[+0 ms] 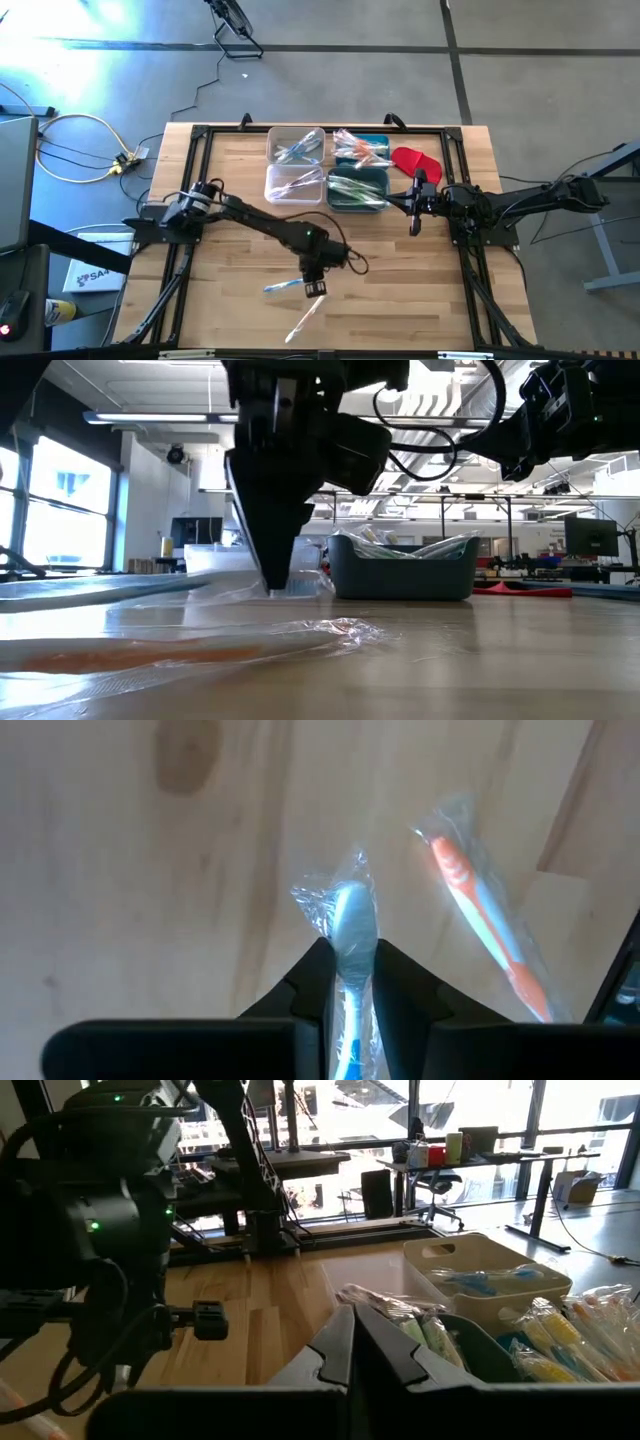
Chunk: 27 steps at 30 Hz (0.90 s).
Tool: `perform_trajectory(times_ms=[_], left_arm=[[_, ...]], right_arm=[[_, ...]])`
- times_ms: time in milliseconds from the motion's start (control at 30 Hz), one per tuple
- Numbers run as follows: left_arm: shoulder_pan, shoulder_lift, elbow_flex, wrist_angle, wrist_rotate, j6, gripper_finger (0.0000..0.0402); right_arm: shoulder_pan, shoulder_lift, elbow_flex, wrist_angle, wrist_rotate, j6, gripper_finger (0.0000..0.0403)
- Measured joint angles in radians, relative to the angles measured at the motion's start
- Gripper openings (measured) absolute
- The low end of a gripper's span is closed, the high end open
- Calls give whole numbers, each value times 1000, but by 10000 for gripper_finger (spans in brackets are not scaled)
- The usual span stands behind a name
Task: Pick & Place Toothbrushes
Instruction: Put the blue toothbrush into the white bin
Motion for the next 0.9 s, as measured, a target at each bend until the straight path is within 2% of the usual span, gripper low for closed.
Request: perform_trajectory(times_ms=[333, 733, 900], left_arm=[[62, -3, 0, -12, 38, 77, 47], [60, -4, 0, -10, 48, 119, 47], [60, -5, 0, -4, -3, 119, 47]], right_arm=[[0, 0, 0, 0, 0, 0, 4], [0, 0, 0, 0, 0, 0, 4], [0, 0, 0, 0, 0, 0, 4]])
